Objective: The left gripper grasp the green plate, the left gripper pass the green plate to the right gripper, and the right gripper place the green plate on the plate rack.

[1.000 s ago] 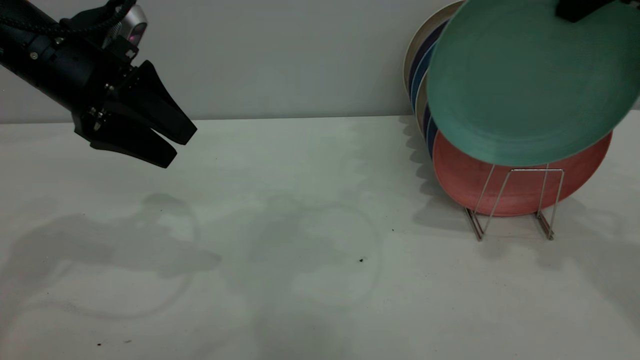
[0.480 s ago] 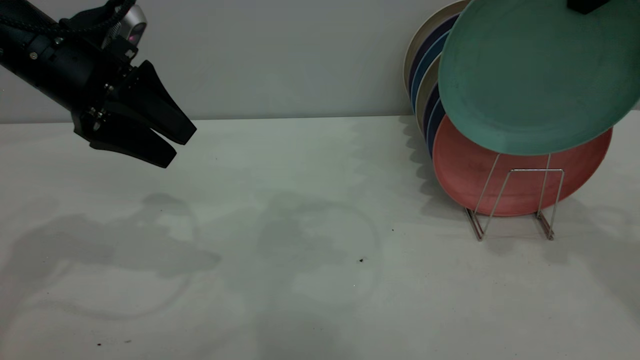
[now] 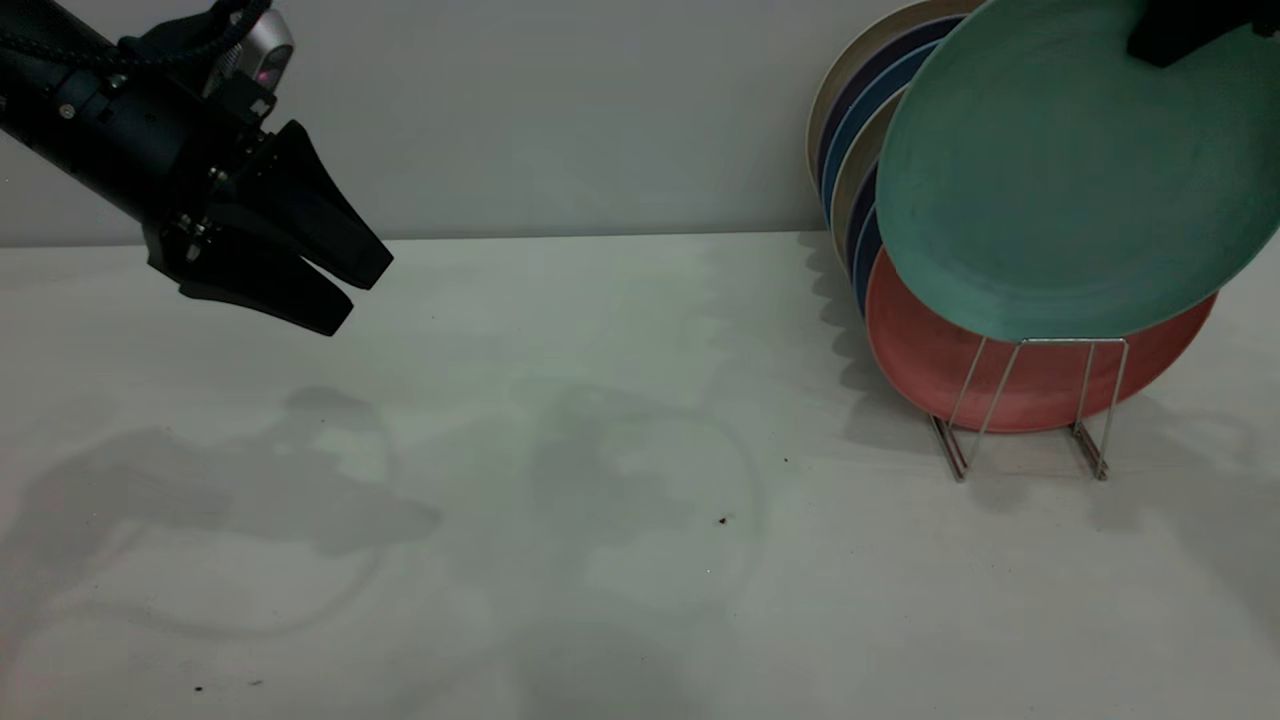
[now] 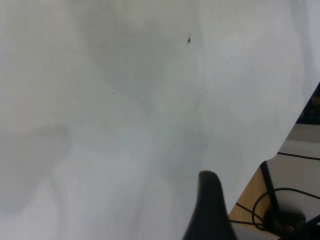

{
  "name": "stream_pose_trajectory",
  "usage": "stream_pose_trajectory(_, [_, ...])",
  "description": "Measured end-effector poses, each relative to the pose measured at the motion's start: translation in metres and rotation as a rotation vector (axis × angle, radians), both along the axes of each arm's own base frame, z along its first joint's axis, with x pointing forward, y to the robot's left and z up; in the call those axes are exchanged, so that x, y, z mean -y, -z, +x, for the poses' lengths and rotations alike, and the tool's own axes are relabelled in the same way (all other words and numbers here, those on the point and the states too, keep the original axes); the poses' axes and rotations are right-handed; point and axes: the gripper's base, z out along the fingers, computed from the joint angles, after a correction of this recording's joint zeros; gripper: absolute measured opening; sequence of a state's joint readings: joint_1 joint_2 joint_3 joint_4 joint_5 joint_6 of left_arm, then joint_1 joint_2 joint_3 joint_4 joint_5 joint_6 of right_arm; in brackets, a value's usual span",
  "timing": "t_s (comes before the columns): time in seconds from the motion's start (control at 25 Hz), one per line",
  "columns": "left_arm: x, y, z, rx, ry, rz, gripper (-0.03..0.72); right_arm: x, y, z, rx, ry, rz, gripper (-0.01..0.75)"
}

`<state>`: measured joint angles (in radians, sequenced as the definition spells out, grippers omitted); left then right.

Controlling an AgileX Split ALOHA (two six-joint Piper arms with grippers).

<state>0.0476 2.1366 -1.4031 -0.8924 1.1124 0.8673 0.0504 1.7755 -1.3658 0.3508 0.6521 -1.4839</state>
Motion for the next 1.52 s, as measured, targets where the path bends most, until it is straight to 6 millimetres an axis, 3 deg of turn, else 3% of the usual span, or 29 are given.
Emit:
stream_pose_trajectory(0.52, [0.000,0.000,0.000,0.000,0.000,0.000,0.589,-0.001,0.014,0.002,-0.035,0.005,0.016,0.109])
stream_pose_trajectory(0.88, [0.000,0.000,0.000,-0.003,-0.001,-0.001,0.589,-0.004,0.015,-0.002,-0.080,-0.002,0.047,0.321])
stream_pose_trajectory(1.12, [0.001,-0.005,-0.003,-0.013,0.021,-0.014,0.589,-0.008,-0.006,-0.020,-0.137,-0.017,0.103,0.359])
stream_pose_trajectory(1.32, [0.001,-0.045,-0.008,0.063,0.020,-0.007,0.589,-0.016,-0.042,-0.055,-0.316,0.165,0.333,0.360])
stream_pose_trajectory(1.52, [-0.003,-0.128,-0.021,0.203,-0.062,0.067,0.589,-0.012,-0.082,-0.103,-0.470,0.439,0.425,0.361])
